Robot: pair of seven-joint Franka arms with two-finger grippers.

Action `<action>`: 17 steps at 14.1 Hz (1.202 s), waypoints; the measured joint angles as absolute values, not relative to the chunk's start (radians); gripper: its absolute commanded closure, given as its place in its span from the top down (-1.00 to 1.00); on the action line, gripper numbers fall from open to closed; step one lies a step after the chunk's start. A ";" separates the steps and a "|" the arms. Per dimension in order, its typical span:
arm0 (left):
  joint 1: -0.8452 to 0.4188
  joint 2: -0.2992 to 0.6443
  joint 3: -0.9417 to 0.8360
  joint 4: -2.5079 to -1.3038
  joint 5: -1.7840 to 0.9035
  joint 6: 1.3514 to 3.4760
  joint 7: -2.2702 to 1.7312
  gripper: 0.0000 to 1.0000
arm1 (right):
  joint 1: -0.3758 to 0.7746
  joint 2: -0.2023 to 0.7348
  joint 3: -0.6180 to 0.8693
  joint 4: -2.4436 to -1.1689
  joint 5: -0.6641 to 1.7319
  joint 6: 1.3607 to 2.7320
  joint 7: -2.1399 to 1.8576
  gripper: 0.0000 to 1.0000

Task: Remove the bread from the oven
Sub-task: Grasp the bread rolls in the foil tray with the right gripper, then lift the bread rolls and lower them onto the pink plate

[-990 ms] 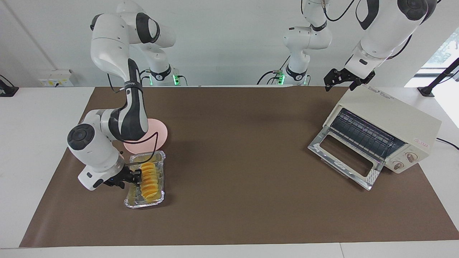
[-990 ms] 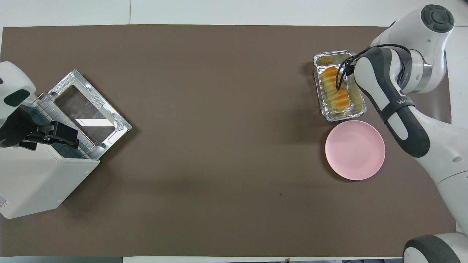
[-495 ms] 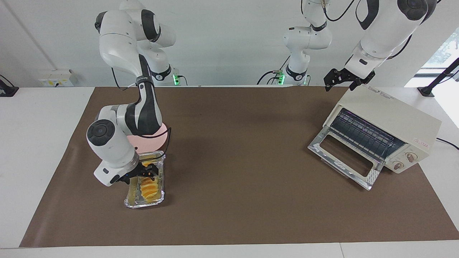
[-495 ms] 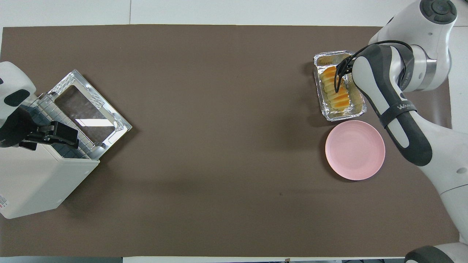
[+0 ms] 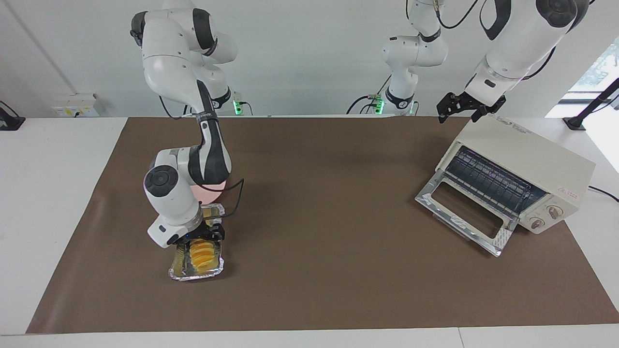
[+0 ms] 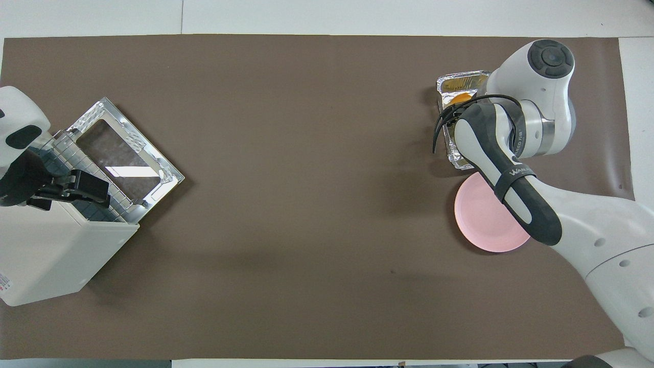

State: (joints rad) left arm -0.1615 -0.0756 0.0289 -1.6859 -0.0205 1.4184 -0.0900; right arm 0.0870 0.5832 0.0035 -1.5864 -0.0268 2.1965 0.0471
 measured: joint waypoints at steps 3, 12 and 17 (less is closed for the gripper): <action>-0.162 -0.076 0.029 -1.686 -0.021 1.418 -0.090 1.00 | 0.083 0.569 0.001 -1.592 -0.027 2.196 0.049 -1.00; -0.161 -0.076 0.029 -1.686 -0.021 1.418 -0.090 1.00 | 0.072 0.492 0.001 -1.499 -0.028 1.959 0.027 -1.00; -0.161 -0.076 0.029 -1.686 -0.021 1.418 -0.090 1.00 | 0.072 0.240 0.004 -1.701 0.001 1.874 0.027 -1.00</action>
State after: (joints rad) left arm -0.1615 -0.0756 0.0289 -1.6859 -0.0205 1.4184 -0.0900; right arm 0.0719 0.2400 0.0039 -1.7012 0.0011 1.8743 0.0274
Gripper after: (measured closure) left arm 0.000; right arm 0.877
